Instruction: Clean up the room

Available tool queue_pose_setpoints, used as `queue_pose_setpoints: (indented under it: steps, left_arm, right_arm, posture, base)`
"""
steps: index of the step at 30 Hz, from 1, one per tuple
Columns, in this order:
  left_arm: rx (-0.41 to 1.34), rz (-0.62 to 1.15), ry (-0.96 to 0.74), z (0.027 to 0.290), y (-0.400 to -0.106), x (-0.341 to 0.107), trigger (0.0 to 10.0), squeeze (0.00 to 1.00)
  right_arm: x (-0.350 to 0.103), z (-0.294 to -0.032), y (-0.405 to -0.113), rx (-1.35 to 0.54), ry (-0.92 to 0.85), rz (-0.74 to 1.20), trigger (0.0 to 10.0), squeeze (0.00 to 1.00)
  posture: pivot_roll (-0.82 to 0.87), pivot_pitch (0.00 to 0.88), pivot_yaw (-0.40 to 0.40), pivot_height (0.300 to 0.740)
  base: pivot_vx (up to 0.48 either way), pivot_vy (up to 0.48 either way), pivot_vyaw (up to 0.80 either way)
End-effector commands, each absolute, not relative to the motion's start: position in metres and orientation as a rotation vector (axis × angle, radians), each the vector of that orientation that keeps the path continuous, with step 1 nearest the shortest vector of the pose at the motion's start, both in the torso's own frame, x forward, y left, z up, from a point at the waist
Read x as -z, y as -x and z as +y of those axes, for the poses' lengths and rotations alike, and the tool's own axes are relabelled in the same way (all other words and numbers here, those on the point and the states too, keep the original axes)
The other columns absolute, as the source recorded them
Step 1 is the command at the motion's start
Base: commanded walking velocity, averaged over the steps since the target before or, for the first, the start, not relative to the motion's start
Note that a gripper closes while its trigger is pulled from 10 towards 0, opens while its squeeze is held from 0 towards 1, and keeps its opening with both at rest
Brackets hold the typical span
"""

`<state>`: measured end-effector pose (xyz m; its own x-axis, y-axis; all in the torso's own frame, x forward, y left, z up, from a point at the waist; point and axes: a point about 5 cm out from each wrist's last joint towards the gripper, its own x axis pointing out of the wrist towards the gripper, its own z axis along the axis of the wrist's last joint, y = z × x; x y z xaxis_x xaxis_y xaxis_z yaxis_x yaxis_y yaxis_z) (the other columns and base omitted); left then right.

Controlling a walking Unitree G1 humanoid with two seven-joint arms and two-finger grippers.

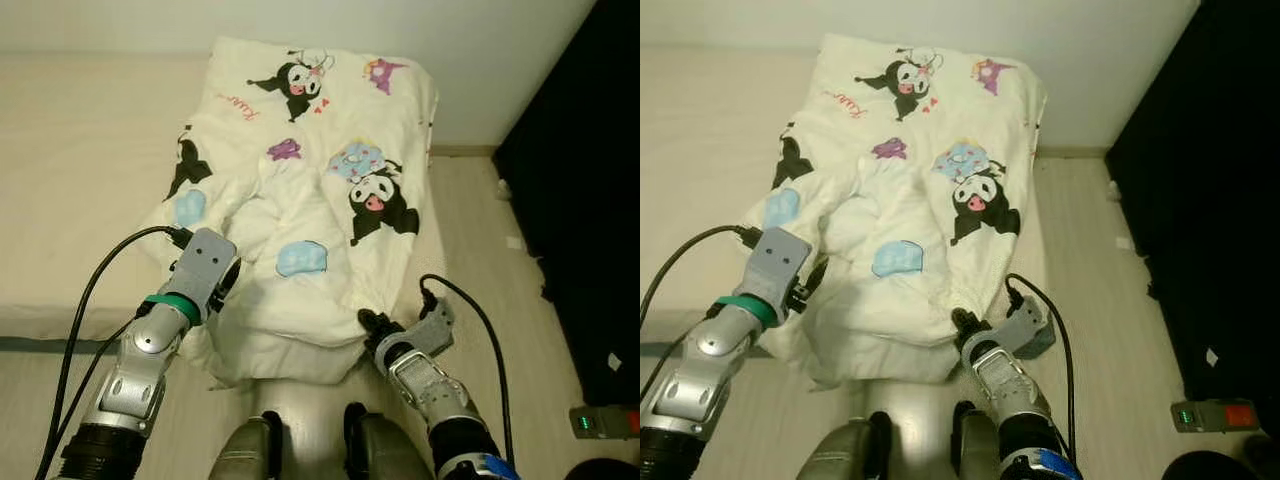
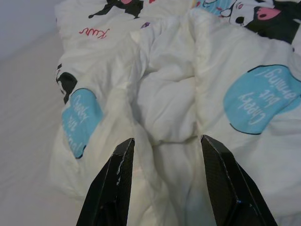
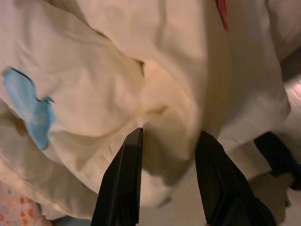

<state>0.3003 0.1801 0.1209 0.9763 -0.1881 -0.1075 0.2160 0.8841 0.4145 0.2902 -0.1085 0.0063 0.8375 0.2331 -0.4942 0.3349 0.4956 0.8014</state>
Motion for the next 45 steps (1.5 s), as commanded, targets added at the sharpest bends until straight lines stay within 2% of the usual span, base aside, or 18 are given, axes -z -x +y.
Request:
queue_pose_setpoints:
  steps: [1, 8, 12, 16, 17, 19, 20, 31, 34, 37, 40, 42, 44, 45]
  left_arm:
    - [0.209, 0.078, -0.452, 0.183, -0.296, -0.119, 10.0, 0.00]
    - [0.201, 0.080, -0.456, 0.185, -0.293, -0.120, 10.0, 0.00]
    - [0.202, 0.080, -0.453, 0.183, -0.293, -0.121, 10.0, 0.00]
    - [0.205, 0.079, -0.452, 0.182, -0.294, -0.121, 10.0, 0.00]
    - [0.205, 0.079, -0.451, 0.181, -0.294, -0.121, 10.0, 0.00]
    - [0.205, 0.078, -0.451, 0.181, -0.294, -0.121, 10.0, 0.00]
    - [0.202, 0.077, -0.450, 0.180, -0.295, -0.121, 10.0, 0.00]
    - [0.194, 0.078, -0.443, 0.179, -0.295, -0.120, 10.0, 0.00]
    - [0.198, 0.076, -0.438, 0.176, -0.297, -0.120, 10.0, 0.00]
    - [0.199, 0.076, -0.437, 0.175, -0.297, -0.120, 10.0, 0.00]
    - [0.198, 0.074, -0.435, 0.175, -0.299, -0.120, 10.0, 0.00]
    - [0.198, 0.074, -0.435, 0.175, -0.299, -0.120, 10.0, 0.00]
    - [0.198, 0.072, -0.434, 0.174, -0.301, -0.119, 10.0, 0.00]
    - [0.198, 0.072, -0.434, 0.174, -0.301, -0.119, 10.0, 0.00]
  right_arm:
    - [-0.002, -0.095, -0.286, 0.046, -1.108, 0.637, 10.0, 0.00]
    - [-0.004, -0.081, -0.291, -0.022, -1.129, 0.712, 10.0, 0.00]
    - [0.008, -0.088, -0.287, 0.103, -1.080, 0.770, 10.0, 0.00]
    - [0.010, -0.092, -0.287, 0.124, -1.083, 0.778, 10.0, 0.00]
    - [0.012, -0.094, -0.287, 0.133, -1.075, 0.779, 1.2, 0.00]
    - [0.012, -0.095, -0.287, 0.137, -1.071, 0.778, 1.2, 0.00]
    - [0.013, -0.098, -0.287, 0.153, -1.058, 0.774, 0.0, 0.00]
    - [0.011, -0.112, -0.292, 0.190, -1.027, 0.724, 0.0, 0.00]
    - [0.014, -0.135, -0.292, 0.347, -1.003, 0.687, 0.0, 0.00]
    - [0.015, -0.138, -0.291, 0.373, -1.004, 0.683, 0.0, 0.00]
    - [0.024, -0.163, -0.279, 0.553, -0.963, 0.687, 0.0, 0.00]
    - [0.024, -0.163, -0.279, 0.553, -0.963, 0.687, 0.0, 0.00]
    - [0.034, -0.193, -0.260, 0.771, -0.896, 0.690, 0.0, 0.00]
    - [0.034, -0.193, -0.260, 0.771, -0.896, 0.690, 0.0, 0.00]
  posture:
    - [0.04, 0.233, 0.071, 0.740]
    - [0.05, 0.238, 0.075, 0.740]
    - [0.05, 0.242, 0.074, 0.740]
    - [0.05, 0.242, 0.075, 0.740]
    - [0.05, 0.241, 0.073, 0.740]
    - [0.05, 0.241, 0.073, 0.740]
    - [0.05, 0.241, 0.072, 0.740]
    - [0.04, 0.237, 0.066, 0.740]
    - [0.02, 0.232, 0.064, 0.740]
    - [0.02, 0.232, 0.064, 0.740]
    - [0.01, 0.230, 0.058, 0.740]
    - [0.01, 0.230, 0.058, 0.740]
    - [0.00, 0.228, 0.054, 0.740]
    - [0.00, 0.228, 0.054, 0.740]
  base:
    - [0.000, 0.000, 0.00]
    - [0.000, 0.000, 0.00]
    - [0.000, 0.000, 0.00]
    - [0.000, 0.000, 0.00]
    - [0.000, 0.000, 0.00]
    - [0.000, 0.000, 0.00]
    - [0.000, 0.000, 0.00]
    - [0.000, 0.000, 0.00]
    - [0.000, 0.000, 0.00]
    - [0.000, 0.000, 0.00]
    - [0.000, 0.000, 0.00]
    - [0.000, 0.000, 0.00]
    - [0.000, 0.000, 0.00]
    - [0.000, 0.000, 0.00]
